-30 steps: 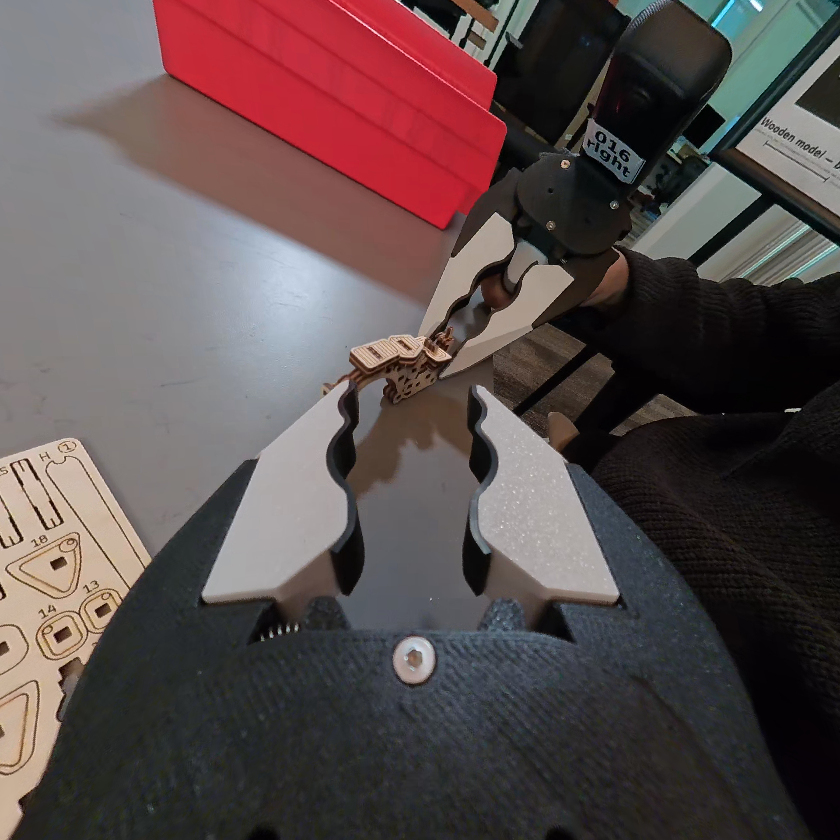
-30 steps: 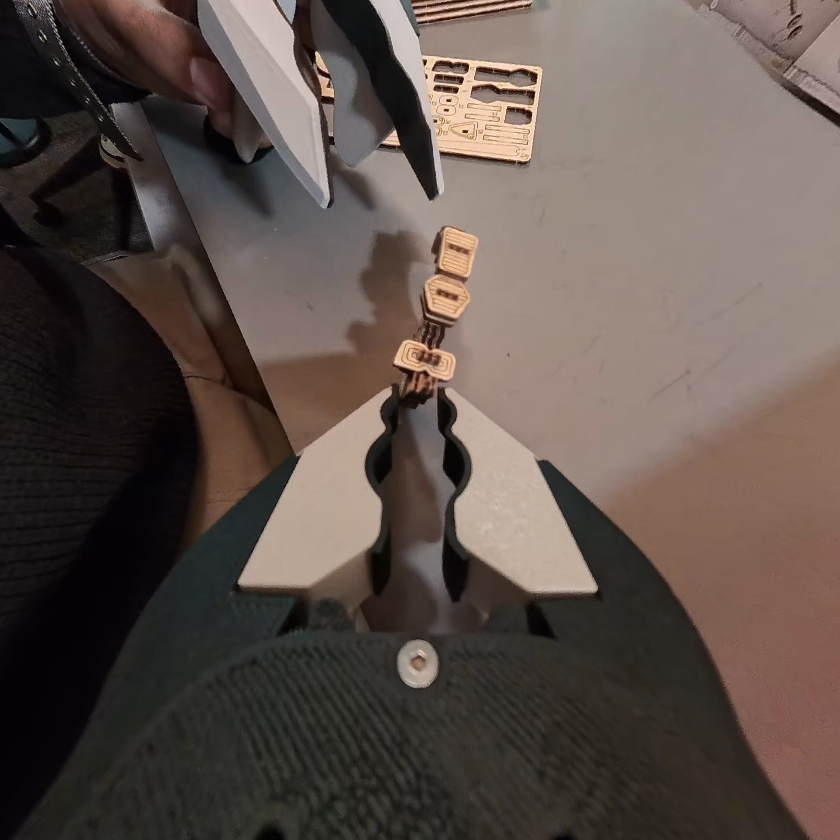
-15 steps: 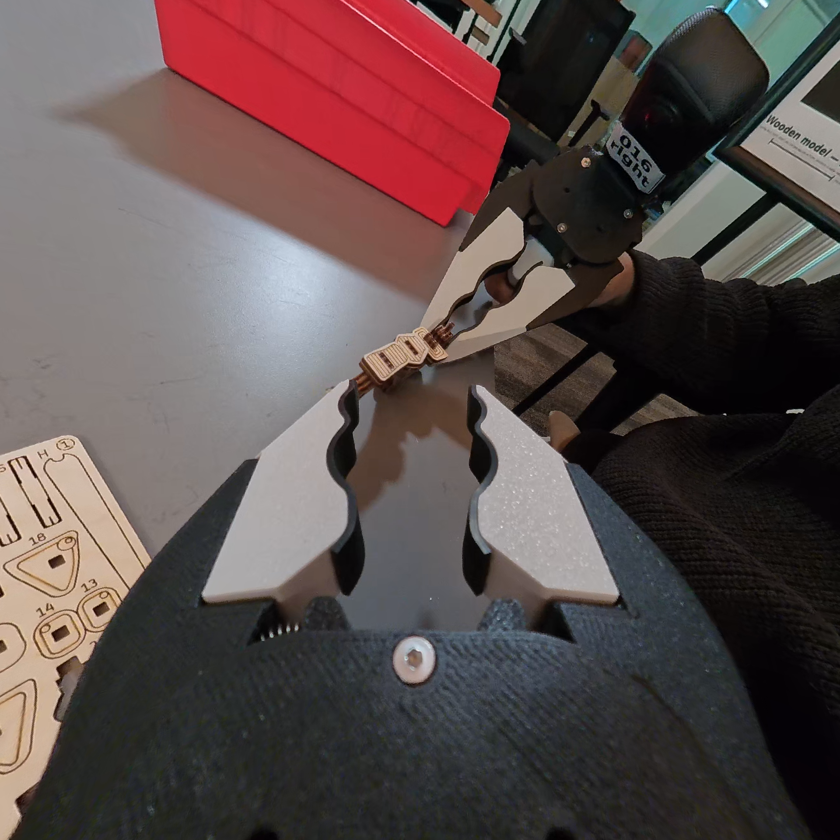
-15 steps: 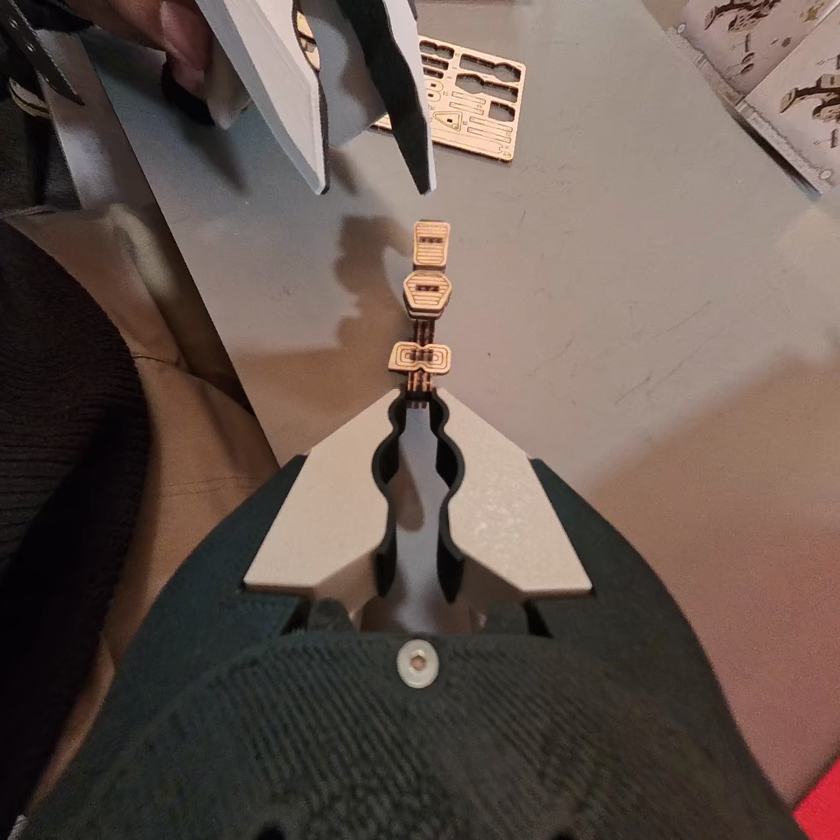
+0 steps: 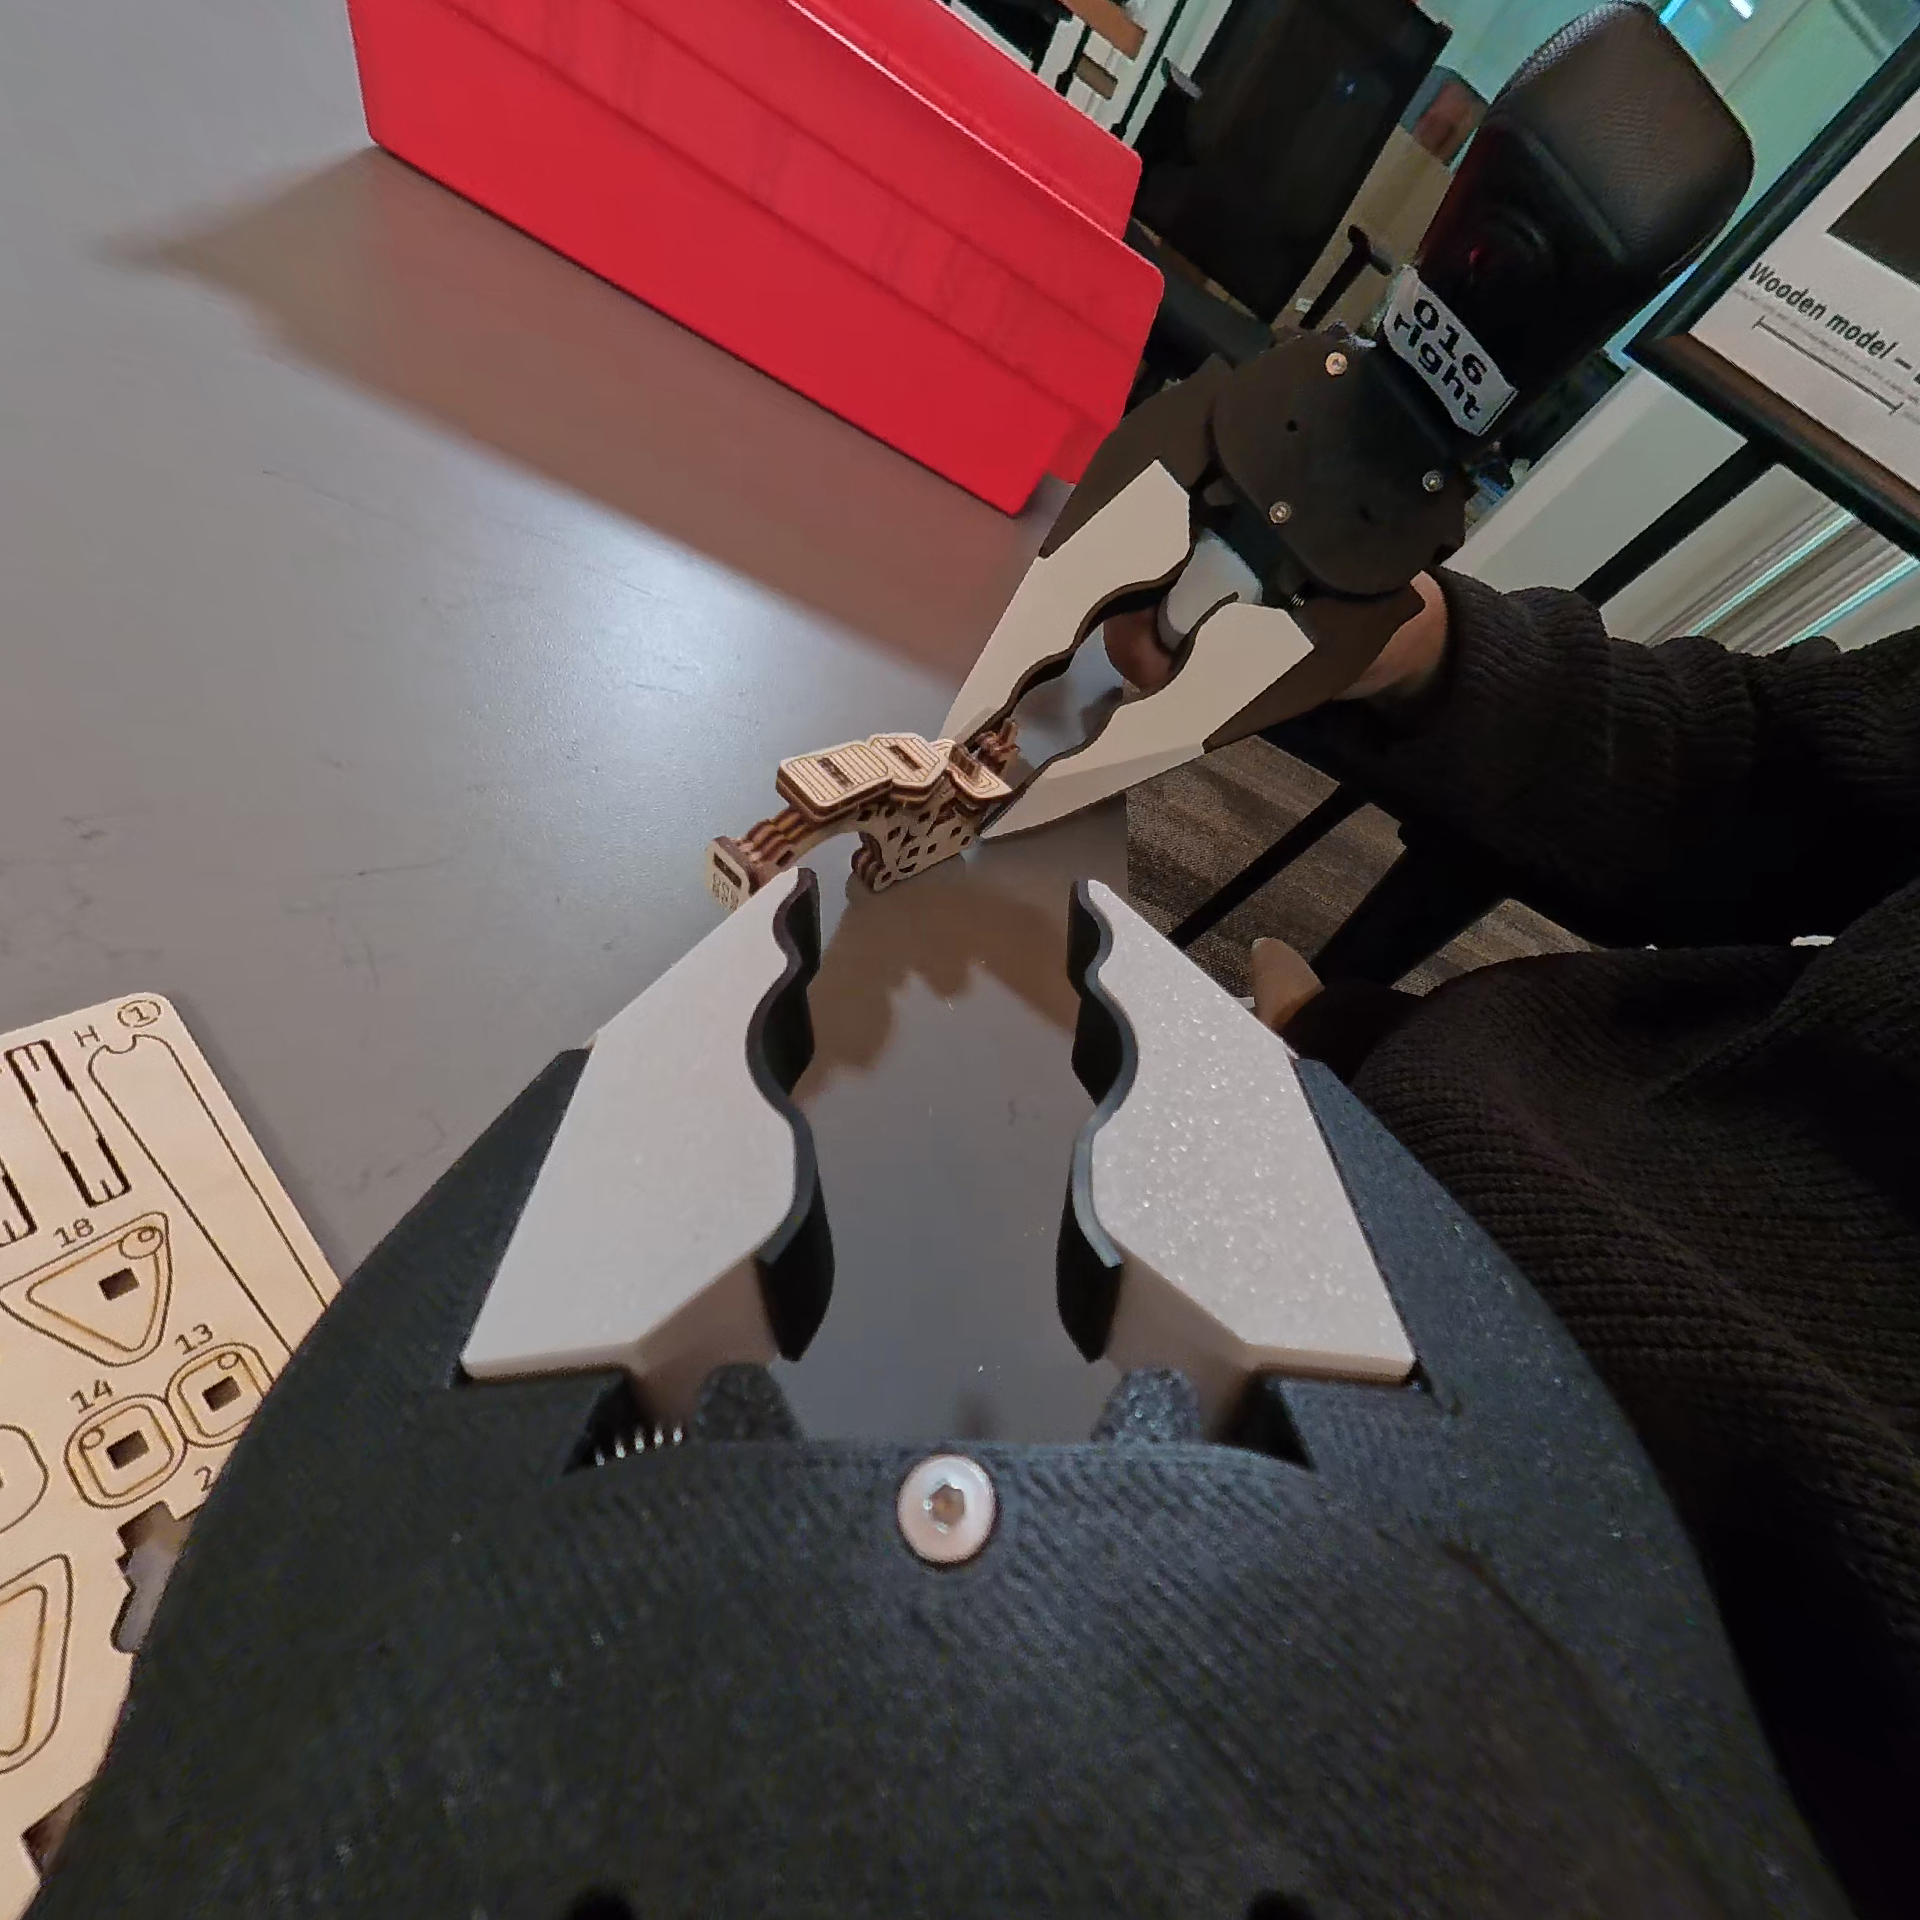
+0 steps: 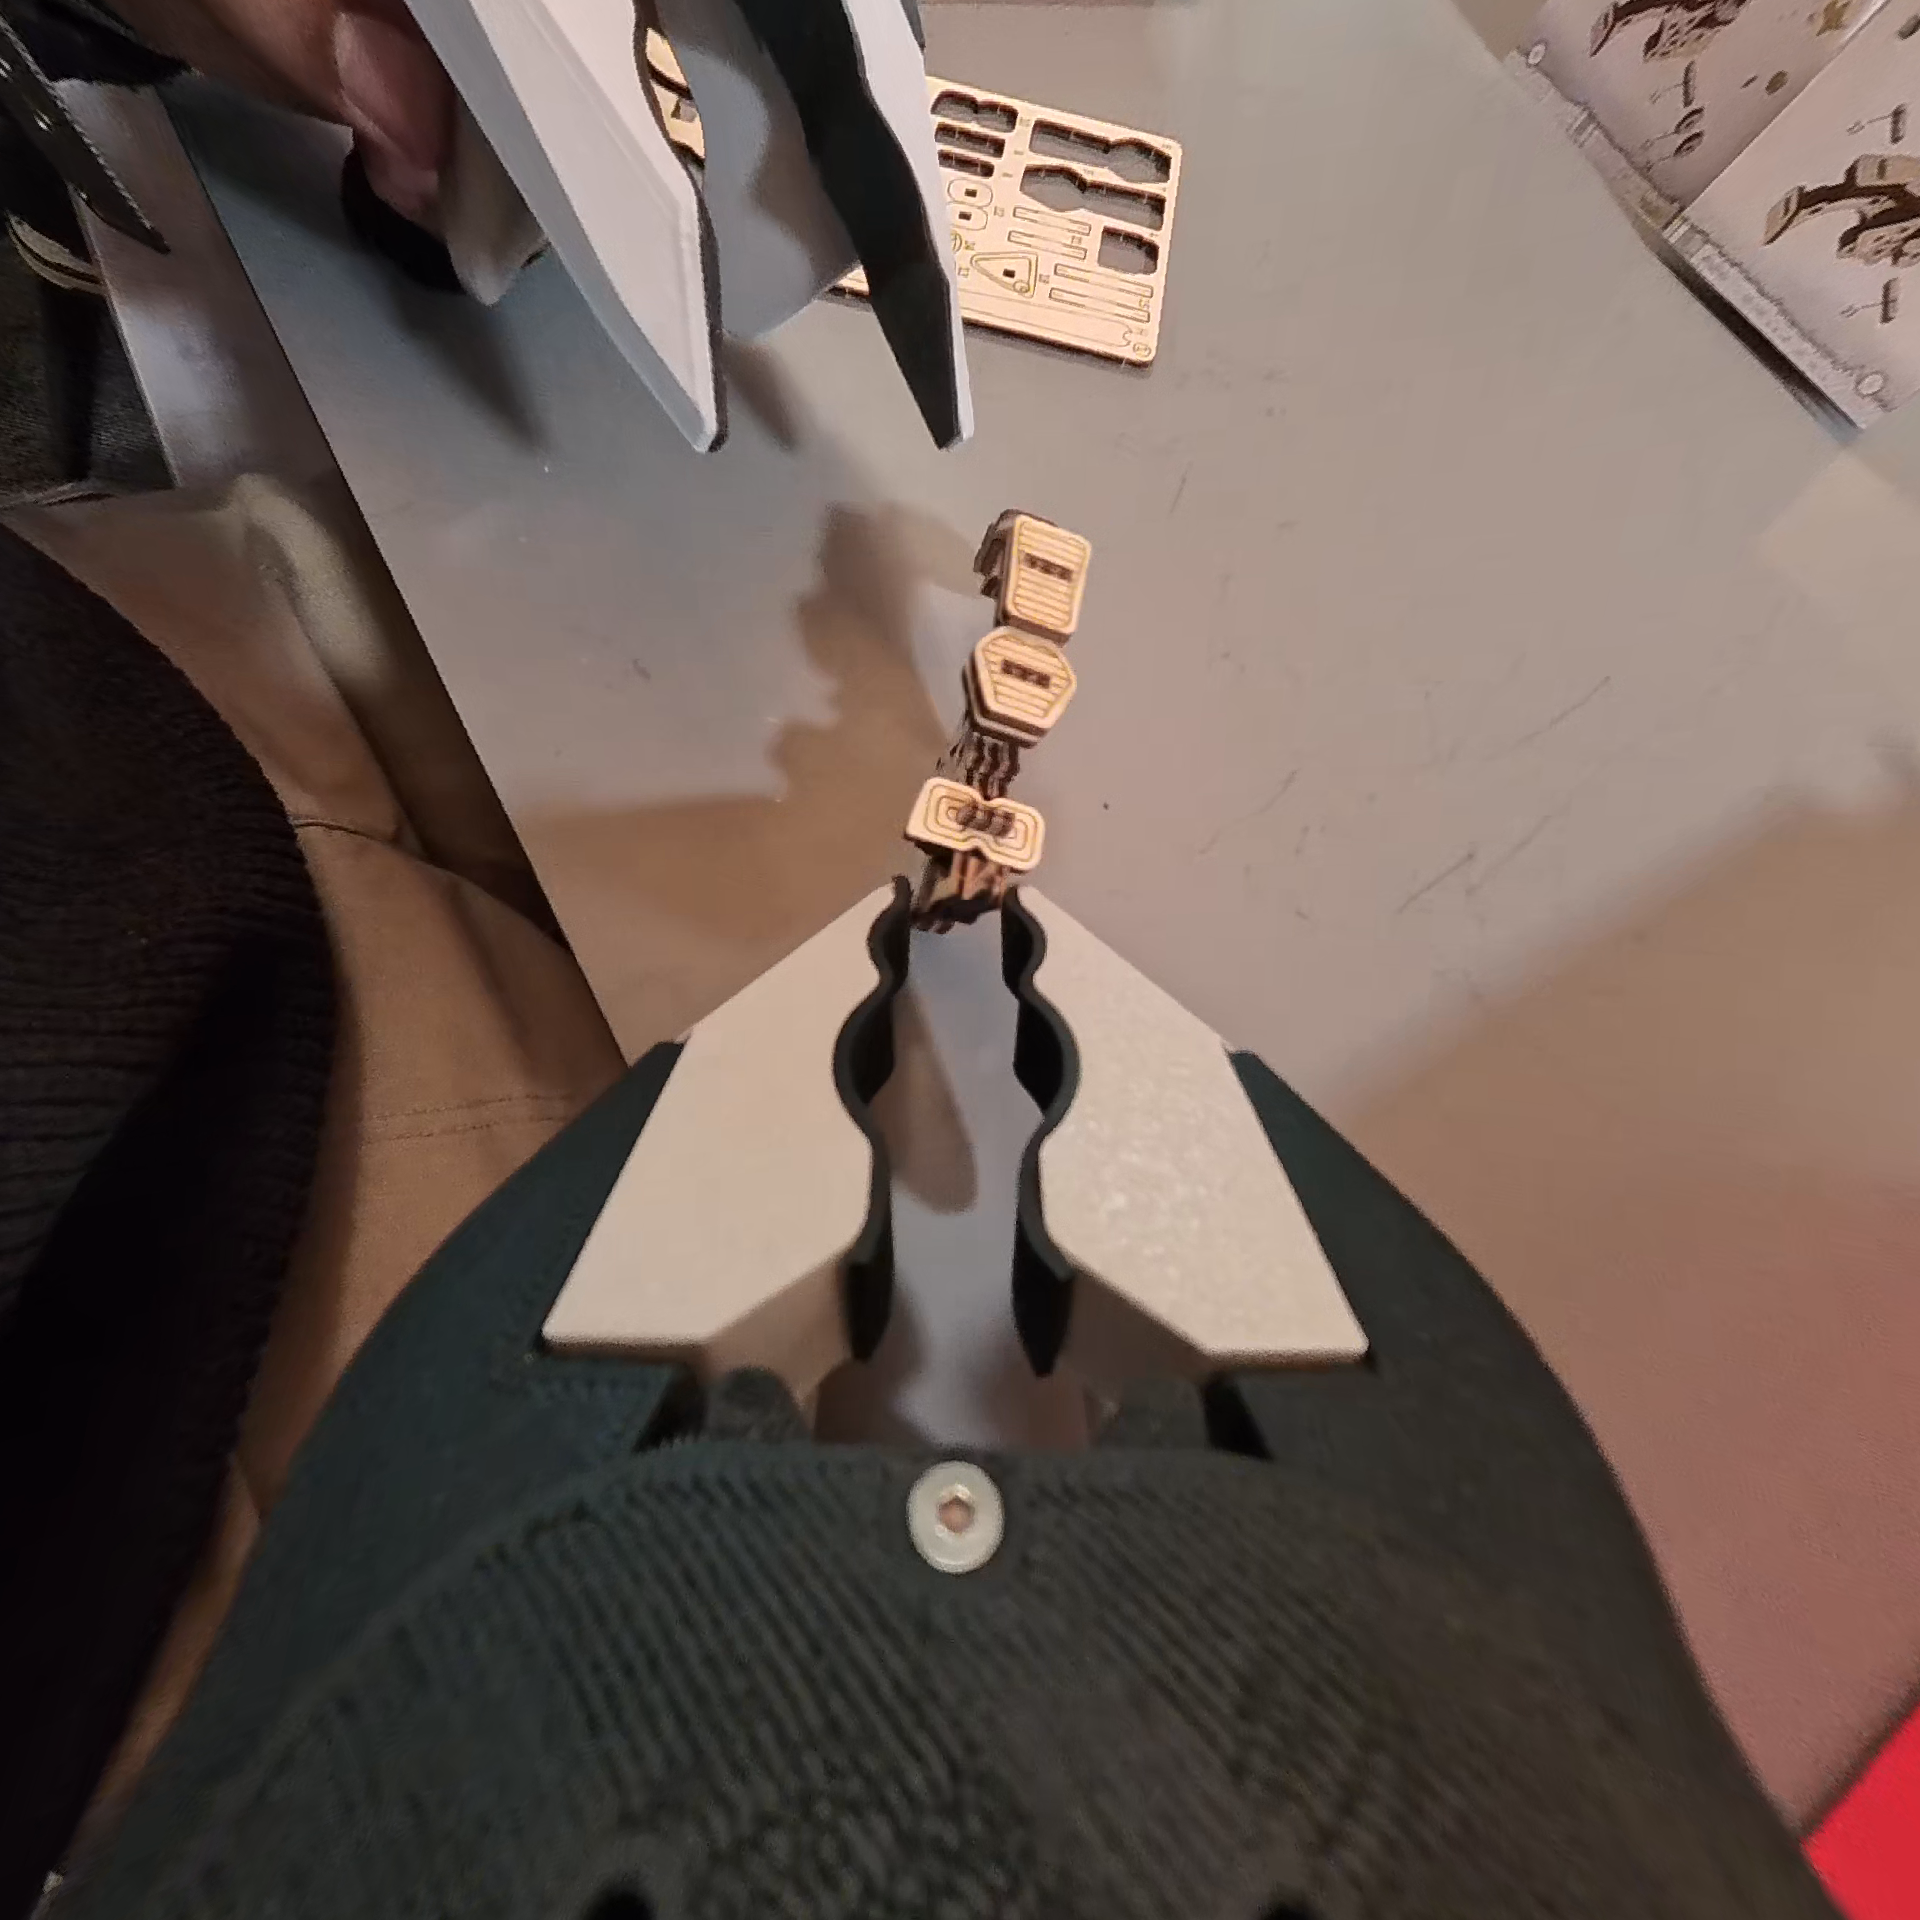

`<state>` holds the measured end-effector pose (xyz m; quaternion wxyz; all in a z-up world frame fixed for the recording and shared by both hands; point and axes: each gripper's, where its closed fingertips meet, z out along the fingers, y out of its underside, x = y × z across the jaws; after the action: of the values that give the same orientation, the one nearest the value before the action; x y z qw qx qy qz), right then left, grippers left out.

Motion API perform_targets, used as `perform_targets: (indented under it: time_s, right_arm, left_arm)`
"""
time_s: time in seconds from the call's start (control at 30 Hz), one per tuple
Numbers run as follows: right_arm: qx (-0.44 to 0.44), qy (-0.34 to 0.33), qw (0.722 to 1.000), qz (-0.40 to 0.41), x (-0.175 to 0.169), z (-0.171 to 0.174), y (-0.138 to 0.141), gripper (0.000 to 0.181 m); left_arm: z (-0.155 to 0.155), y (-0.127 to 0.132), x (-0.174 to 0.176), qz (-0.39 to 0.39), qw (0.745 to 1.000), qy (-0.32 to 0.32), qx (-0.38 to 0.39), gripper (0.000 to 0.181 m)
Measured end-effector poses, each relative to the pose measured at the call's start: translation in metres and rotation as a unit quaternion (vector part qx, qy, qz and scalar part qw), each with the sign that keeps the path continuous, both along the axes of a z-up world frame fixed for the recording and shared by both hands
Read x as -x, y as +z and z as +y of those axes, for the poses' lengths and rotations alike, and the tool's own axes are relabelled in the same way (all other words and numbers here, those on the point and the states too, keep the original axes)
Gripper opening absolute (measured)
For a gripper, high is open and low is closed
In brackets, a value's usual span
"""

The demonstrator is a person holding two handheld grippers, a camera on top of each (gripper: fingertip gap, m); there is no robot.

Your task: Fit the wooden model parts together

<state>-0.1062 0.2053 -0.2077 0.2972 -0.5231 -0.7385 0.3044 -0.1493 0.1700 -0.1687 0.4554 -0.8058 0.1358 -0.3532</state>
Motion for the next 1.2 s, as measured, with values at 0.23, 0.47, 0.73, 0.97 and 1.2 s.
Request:
perform_targets:
  time_s: [0.23,0.47,0.73,0.97,1.2]
  right_arm:
    - [-0.001,-0.001,1.0,-0.011,-0.001,0.0,-0.004,0.016]
    - [0.002,-0.007,1.0,-0.011,-0.001,0.001,-0.004,0.016]
    - [-0.005,-0.015,1.0,-0.015,-0.001,0.005,-0.005,0.016]
    - [-0.006,-0.032,0.999,-0.016,-0.002,0.011,-0.005,0.019]
    - [-0.006,-0.038,0.999,-0.022,-0.004,0.014,-0.005,0.025]
  left_arm:
    - [0.0,0.0,0.0,0.001,1.0,0.0,0.0,0.047]
    - [0.0,0.0,0.0,-0.001,1.0,0.0,0.0,0.047]
    - [0.0,0.0,0.0,0.0,1.0,0.0,-0.001,0.047]
    - [-0.001,0.001,0.0,0.001,1.0,0.001,-0.002,0.047]
    - [-0.001,0.001,0.0,0.002,1.0,0.001,-0.004,0.047]
